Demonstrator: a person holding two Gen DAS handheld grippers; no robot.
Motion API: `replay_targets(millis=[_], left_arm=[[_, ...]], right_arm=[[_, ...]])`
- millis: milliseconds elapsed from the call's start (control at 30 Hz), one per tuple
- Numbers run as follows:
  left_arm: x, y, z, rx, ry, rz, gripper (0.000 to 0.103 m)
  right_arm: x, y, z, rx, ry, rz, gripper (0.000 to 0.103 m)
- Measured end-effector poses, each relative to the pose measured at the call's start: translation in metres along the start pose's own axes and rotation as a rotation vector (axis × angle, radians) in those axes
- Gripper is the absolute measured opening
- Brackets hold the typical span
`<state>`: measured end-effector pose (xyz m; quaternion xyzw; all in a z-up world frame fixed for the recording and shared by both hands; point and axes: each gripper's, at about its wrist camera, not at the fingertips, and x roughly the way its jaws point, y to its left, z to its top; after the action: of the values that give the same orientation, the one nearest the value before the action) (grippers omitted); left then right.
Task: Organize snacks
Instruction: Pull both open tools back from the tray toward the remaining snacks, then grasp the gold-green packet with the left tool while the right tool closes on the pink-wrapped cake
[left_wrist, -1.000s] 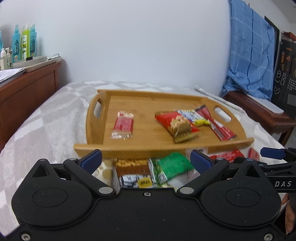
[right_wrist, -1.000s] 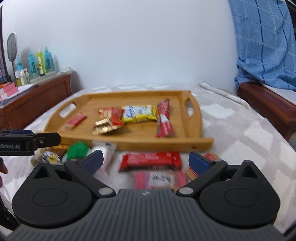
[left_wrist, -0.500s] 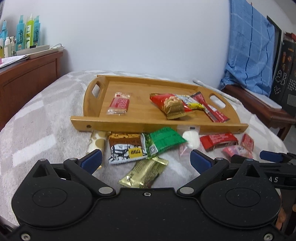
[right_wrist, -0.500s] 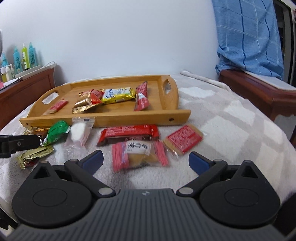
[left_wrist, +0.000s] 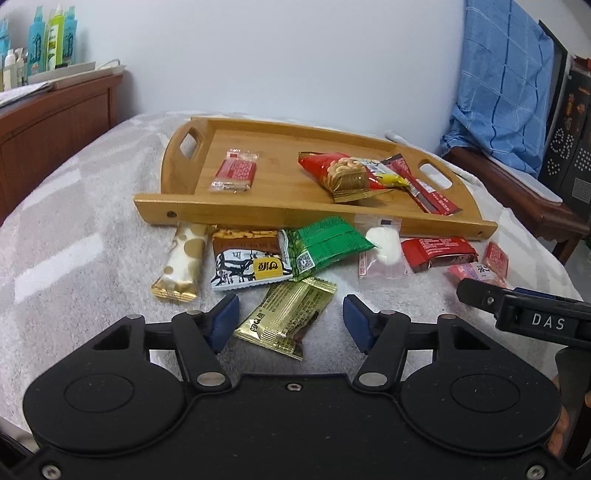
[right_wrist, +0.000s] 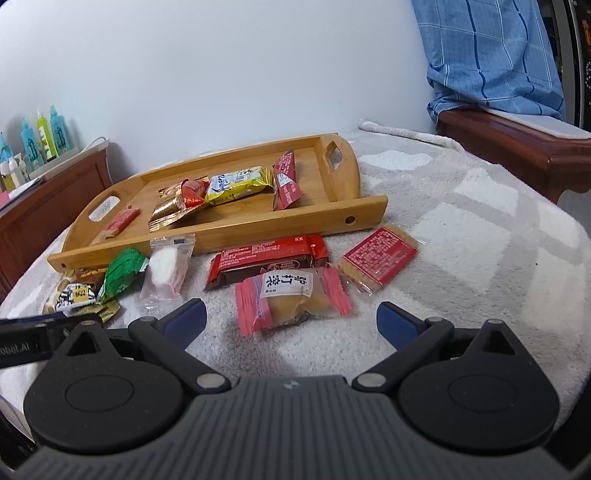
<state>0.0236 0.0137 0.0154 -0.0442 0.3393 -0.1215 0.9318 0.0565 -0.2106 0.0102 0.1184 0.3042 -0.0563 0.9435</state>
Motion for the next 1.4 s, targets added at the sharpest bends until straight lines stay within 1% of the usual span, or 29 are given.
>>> replay_targets(millis=[133,367,433,467,500,533,567,633,667,733,867,1000,1167,1367,1400], left_arm=[[0.001,0.002,0.001,-0.016,0.001,0.000,0.055],[0.004,-0.002,0.001,0.009,0.010,0.017,0.055],[0.005,-0.004,0.001,0.020,0.011,0.024,0.055],[0.005,-0.005,0.001,0.023,0.011,0.026,0.055],[0.005,-0.005,0.001,0.027,0.011,0.028,0.055],[0.005,-0.006,0.001,0.032,0.011,0.031,0.049],[0.005,-0.006,0.000,0.036,0.008,0.038,0.039],[0.004,-0.007,-0.001,0.039,0.006,0.043,0.036],[0.003,-0.007,-0.001,0.041,0.005,0.042,0.033],[0.002,-0.008,-0.002,0.042,0.006,0.038,0.032],[-0.002,-0.008,-0.002,0.035,0.011,0.036,0.030],[-0.006,-0.010,-0.004,0.031,0.016,0.025,0.029],[-0.011,-0.018,-0.008,0.058,0.018,0.010,0.027],[-0.019,-0.029,-0.002,0.079,-0.014,-0.012,0.026],[-0.020,-0.031,0.000,0.085,-0.020,-0.011,0.026]], right_arm=[[0.003,-0.001,0.003,0.016,-0.001,0.003,0.103],[0.009,0.002,0.005,0.012,0.002,-0.006,0.101],[0.011,0.003,0.006,0.006,0.004,-0.011,0.093],[0.011,0.004,0.006,-0.002,0.004,-0.016,0.092],[0.012,0.005,0.006,-0.010,0.005,-0.021,0.089],[0.012,0.007,0.006,-0.020,0.006,-0.024,0.085],[0.011,0.008,0.006,-0.026,0.006,-0.027,0.084],[0.010,0.009,0.005,-0.040,0.006,-0.034,0.075],[0.009,0.010,0.005,-0.048,0.007,-0.037,0.073],[0.007,0.011,0.003,-0.065,0.007,-0.038,0.069],[0.001,0.016,0.002,-0.104,0.001,-0.038,0.067],[-0.004,0.018,0.003,-0.112,0.003,-0.026,0.065],[-0.010,0.022,0.002,-0.122,0.010,-0.003,0.062],[-0.015,0.027,0.006,-0.130,-0.004,0.016,0.054],[-0.016,0.027,0.007,-0.136,-0.005,0.014,0.045]])
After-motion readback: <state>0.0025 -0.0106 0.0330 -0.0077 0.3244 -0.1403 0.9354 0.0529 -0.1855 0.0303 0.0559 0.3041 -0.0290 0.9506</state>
